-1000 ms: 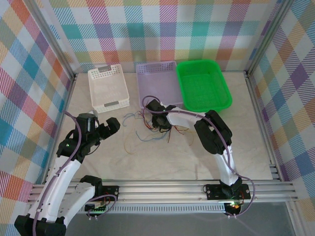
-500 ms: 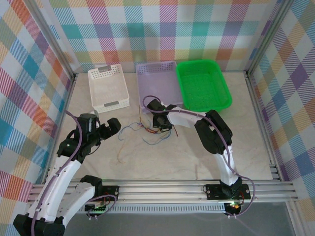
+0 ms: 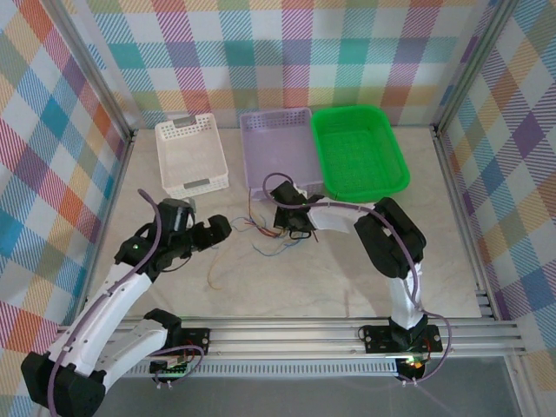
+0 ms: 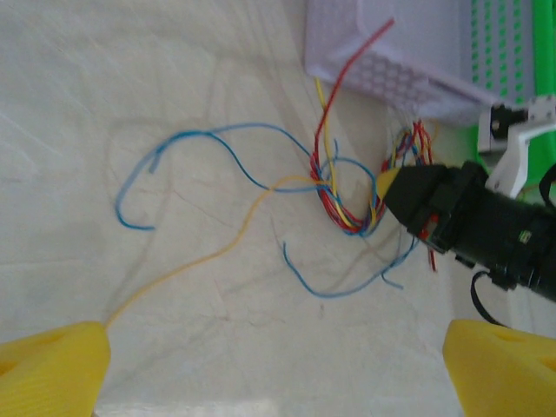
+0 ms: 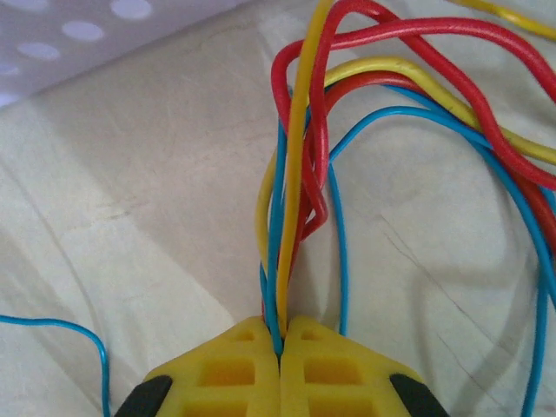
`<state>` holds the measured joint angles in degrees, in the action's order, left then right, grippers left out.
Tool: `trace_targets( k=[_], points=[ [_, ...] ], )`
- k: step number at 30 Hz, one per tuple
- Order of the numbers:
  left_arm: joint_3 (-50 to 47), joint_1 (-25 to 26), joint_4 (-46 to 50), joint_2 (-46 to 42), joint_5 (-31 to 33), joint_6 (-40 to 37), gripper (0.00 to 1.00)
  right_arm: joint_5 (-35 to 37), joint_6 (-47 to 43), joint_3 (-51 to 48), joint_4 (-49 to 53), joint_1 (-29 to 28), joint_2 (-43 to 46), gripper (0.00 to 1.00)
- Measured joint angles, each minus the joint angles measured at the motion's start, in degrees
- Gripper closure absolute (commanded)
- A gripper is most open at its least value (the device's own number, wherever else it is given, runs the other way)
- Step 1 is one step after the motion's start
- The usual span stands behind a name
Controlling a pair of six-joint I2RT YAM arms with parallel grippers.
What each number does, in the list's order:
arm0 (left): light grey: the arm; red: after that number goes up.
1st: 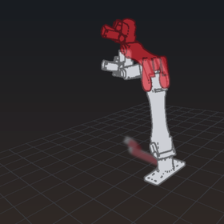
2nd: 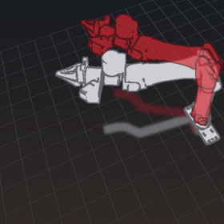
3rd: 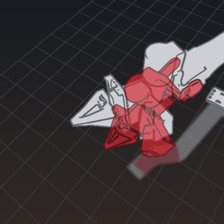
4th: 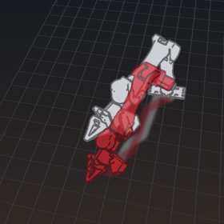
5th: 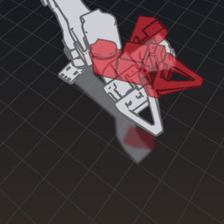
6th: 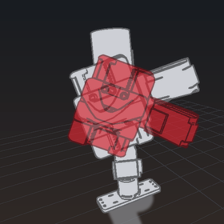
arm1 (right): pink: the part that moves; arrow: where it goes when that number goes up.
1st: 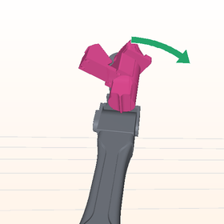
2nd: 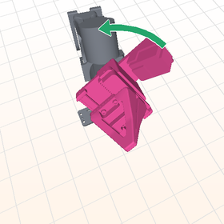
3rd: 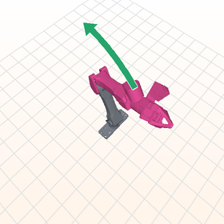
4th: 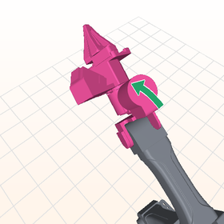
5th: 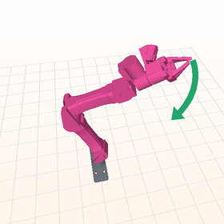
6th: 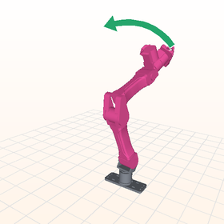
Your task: Untangle the cables
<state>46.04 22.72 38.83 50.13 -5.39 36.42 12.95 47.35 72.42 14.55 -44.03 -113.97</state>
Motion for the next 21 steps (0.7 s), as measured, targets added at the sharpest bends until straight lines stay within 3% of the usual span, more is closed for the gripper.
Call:
trace_targets(
  k=[9,21],
  points=[
    [-1.7,5.5,-3.6,1.7,-0.8,4.6,0.03,-1.6,0.2,-4.2,0.5,-1.3,5.9,1.0],
    [-2.9,13.6,-9.0,11.1,1.4,9.2,0.03,-1.6,0.2,-4.2,0.6,-3.9,13.7,1.0]
  ],
)
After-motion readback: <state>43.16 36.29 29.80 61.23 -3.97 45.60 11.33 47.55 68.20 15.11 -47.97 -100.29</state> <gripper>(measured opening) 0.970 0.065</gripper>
